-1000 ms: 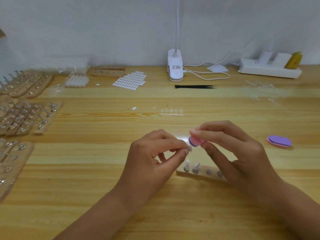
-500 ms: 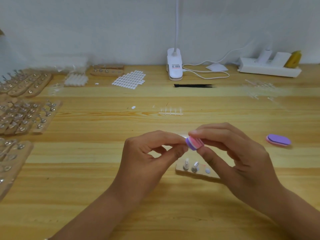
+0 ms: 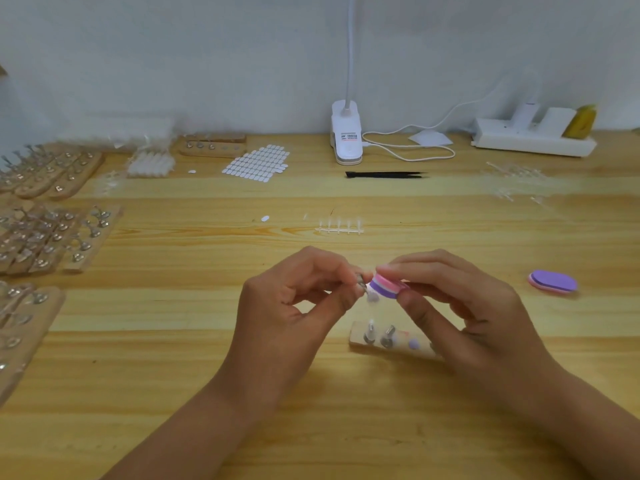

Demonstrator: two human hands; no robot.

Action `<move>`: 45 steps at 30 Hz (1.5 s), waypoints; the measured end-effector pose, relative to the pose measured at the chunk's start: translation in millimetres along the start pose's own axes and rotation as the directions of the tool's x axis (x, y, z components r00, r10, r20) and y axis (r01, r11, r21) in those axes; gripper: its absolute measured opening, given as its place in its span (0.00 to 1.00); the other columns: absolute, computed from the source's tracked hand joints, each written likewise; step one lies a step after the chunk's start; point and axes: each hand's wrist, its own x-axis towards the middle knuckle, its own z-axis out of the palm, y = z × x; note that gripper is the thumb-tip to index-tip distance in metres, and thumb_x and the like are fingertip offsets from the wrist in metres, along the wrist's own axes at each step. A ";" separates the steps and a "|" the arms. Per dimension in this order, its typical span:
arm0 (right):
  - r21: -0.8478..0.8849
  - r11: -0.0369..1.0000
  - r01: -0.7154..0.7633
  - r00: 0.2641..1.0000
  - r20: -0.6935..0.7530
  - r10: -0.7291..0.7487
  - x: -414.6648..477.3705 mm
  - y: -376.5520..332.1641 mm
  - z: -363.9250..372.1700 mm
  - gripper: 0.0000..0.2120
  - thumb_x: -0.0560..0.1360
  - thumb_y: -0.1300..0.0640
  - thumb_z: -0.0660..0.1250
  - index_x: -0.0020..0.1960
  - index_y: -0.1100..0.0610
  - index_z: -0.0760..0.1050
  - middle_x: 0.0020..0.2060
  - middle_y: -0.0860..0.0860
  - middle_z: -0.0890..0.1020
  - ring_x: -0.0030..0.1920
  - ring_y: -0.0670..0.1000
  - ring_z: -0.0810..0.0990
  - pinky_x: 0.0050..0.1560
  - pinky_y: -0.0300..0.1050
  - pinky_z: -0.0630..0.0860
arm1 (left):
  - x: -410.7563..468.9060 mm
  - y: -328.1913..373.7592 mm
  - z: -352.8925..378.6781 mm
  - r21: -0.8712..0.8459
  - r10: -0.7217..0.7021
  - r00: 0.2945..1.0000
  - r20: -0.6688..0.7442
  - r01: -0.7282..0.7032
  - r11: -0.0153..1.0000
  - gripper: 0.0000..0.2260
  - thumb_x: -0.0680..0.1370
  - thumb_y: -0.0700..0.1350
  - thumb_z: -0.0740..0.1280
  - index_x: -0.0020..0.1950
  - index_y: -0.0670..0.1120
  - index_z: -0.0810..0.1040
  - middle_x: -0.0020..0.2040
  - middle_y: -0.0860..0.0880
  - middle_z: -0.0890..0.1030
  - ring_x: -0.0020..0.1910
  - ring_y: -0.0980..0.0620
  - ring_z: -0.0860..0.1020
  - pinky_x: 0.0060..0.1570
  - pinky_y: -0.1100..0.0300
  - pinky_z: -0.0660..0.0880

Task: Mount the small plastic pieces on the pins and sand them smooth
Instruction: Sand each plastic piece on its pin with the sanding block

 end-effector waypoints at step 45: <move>0.186 0.969 -0.161 0.982 -0.072 0.177 -0.2 -6.4 -10.0 0.14 0.68 0.55 0.55 0.53 0.48 0.70 0.37 0.49 0.69 0.37 0.52 0.68 0.38 0.50 0.67 | 1.3 -3.0 3.2 -0.266 -0.168 0.974 0.155 0.205 0.942 0.03 0.73 0.40 0.71 0.45 0.41 0.83 0.41 0.44 0.85 0.42 0.47 0.84 0.35 0.60 0.79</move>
